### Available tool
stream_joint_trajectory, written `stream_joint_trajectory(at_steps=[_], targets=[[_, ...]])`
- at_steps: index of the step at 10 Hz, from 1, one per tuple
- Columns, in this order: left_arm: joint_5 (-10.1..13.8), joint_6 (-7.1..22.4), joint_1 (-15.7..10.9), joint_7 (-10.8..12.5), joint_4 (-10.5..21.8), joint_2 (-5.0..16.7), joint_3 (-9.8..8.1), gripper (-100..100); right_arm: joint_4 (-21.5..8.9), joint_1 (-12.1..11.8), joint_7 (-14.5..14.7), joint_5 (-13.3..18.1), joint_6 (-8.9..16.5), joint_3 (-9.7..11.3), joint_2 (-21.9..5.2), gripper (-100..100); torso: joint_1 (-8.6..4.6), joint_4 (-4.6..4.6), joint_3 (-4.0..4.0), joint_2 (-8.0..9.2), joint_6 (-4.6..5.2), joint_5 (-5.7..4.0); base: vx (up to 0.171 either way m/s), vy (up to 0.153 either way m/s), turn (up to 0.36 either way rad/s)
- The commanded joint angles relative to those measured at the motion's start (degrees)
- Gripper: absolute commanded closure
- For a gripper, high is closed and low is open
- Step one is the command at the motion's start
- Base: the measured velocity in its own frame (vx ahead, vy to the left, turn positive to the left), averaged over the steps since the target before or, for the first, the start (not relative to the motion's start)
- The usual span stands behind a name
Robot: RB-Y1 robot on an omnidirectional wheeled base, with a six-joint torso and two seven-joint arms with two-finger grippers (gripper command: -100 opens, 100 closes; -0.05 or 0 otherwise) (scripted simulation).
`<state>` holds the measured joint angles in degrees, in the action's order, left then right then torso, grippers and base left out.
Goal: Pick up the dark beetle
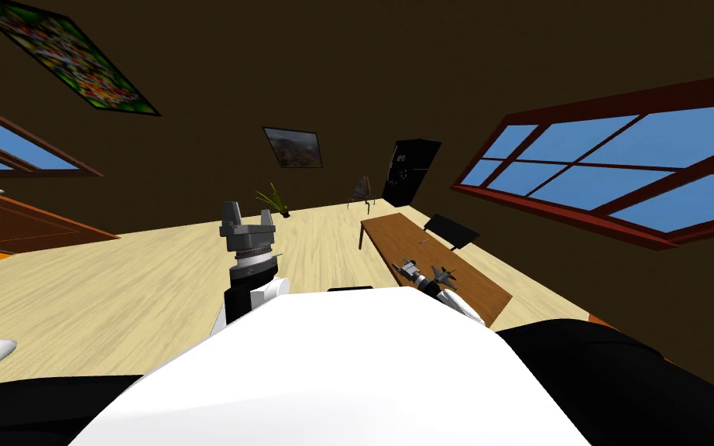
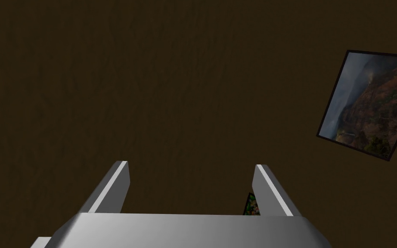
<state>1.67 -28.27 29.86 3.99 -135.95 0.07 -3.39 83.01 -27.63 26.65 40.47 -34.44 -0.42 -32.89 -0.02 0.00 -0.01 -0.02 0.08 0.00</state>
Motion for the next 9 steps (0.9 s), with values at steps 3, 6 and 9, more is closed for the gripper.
stream_joint_trajectory(at_steps=[3, 6, 9], targets=[[0.0, 0.0, 0.0, 0.0, 0.0, 0.0, 0.00, 0, -5.4, 1.1, 2.6, 6.4, 0.1, 0.9, -3.4, -100, -0.01, 0.00, -0.01, -0.02, 0.00, 0.00, 0.004, -0.003, 0.219], [0.0, 0.0, 0.0, 0.0, 0.0, 0.0, 0.00, 0, -9.5, 1.9, 4.0, 11.0, -0.2, 1.2, -5.0, -100, 0.00, 0.00, 0.00, 0.00, 0.02, 0.00, 0.005, -0.006, 0.131], [0.0, 0.0, 0.0, 0.0, 0.0, 0.0, 0.00, 0, -13.5, 2.8, 5.3, 16.2, -0.4, 1.5, -6.5, -100, -0.03, 0.00, -0.01, -0.03, -0.05, 0.00, 0.004, -0.010, 0.184]])
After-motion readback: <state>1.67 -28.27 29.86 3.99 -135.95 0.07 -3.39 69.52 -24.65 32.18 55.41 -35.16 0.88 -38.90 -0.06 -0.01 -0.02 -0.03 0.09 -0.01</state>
